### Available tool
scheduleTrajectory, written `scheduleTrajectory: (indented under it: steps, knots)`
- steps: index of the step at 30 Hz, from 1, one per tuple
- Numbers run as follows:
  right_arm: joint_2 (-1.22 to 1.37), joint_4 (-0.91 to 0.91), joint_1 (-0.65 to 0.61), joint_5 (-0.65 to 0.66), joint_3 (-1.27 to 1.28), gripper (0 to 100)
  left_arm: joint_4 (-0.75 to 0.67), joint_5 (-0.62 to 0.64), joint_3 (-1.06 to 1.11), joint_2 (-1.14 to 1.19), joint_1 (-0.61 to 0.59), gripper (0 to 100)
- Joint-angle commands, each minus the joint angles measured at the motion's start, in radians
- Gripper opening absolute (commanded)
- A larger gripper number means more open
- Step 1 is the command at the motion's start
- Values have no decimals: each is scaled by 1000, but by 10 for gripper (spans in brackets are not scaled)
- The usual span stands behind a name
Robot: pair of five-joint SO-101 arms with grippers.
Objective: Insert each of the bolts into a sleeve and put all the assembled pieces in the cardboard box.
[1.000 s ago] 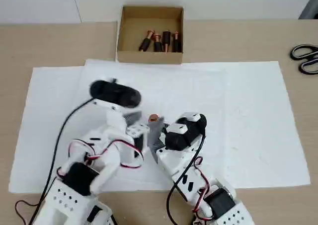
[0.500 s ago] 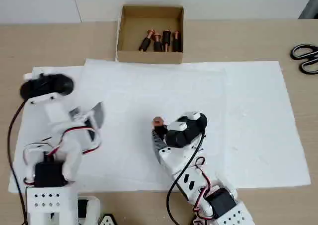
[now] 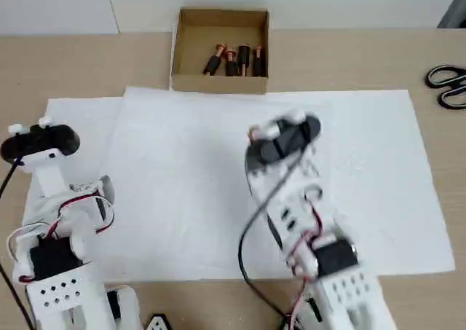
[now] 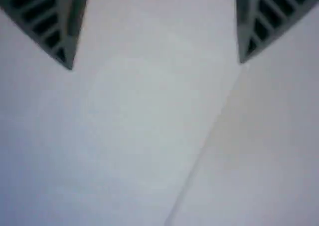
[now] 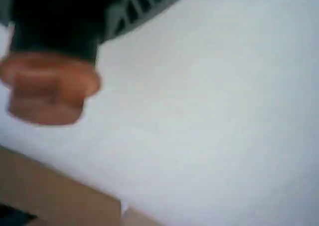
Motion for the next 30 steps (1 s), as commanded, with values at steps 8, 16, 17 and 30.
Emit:
scheduleTrajectory:
  steps: [8,16,17,30]
  knots:
    - [877,-539,5,6,-605,4,2,-8,61,-12,-60,204]
    - [1412,-829,5,6,-1037,4,2,-8,64,-12,-61,204]
    - [1471,-858,5,6,-1089,4,2,-8,64,-12,-61,204]
    - [2005,-892,-19,12,-1576,4,2,-8,65,-12,-58,204]
